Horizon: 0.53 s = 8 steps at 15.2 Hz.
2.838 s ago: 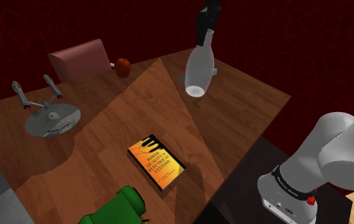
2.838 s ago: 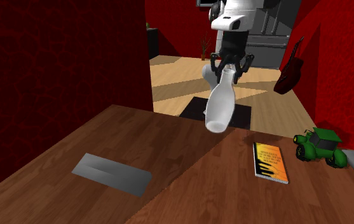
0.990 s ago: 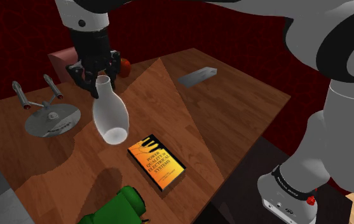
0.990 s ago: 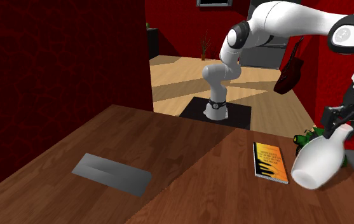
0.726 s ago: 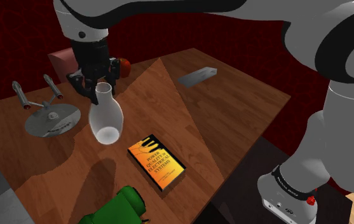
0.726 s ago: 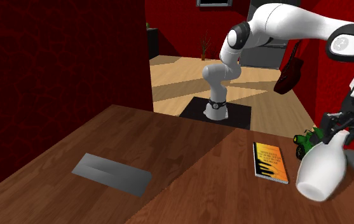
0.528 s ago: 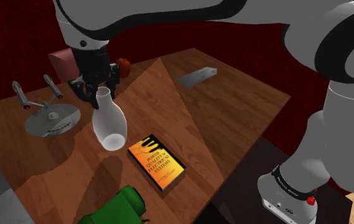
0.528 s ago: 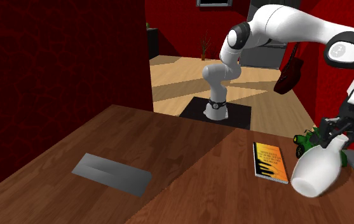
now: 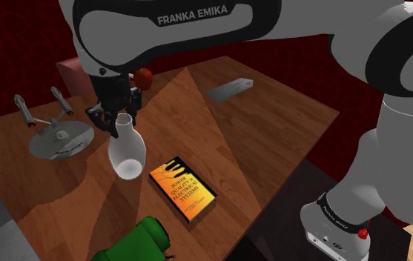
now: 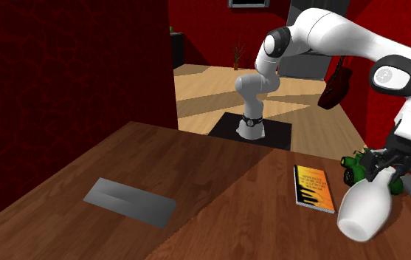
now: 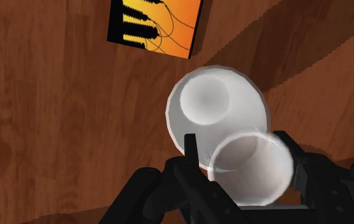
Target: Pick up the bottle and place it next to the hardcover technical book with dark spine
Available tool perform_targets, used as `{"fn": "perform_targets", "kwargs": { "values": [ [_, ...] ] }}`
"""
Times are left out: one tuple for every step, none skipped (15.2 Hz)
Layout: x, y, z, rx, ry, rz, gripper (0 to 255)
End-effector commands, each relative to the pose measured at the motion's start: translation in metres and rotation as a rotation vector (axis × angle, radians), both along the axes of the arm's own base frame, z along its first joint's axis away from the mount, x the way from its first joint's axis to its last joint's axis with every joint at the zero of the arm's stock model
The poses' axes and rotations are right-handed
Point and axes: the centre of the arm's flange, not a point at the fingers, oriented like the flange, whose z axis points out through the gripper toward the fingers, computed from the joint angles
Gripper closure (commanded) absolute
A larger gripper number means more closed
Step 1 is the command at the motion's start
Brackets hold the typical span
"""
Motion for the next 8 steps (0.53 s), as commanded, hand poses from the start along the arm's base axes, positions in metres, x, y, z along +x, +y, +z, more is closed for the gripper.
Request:
{"fn": "perform_targets", "kwargs": {
  "values": [
    [0.0,-0.0002,-0.0016,0.001,-0.001,0.0,255],
    [0.0,-0.0002,-0.0016,0.001,-0.001,0.0,255],
    [0.0,-0.0002,-0.0016,0.001,-0.001,0.0,255],
    [0.0,-0.0002,-0.0016,0.001,-0.001,0.0,255],
    [0.0,-0.0002,-0.0016,0.001,-0.001,0.0,255],
    [0.0,-0.0002,-0.0016,0.001,-0.001,0.0,255],
    [0.0001,-0.0002,-0.0016,0.001,-0.001,0.0,0],
    [0.0001,-0.0002,-0.0016,0.001,-0.001,0.0,0]
  ]
}}
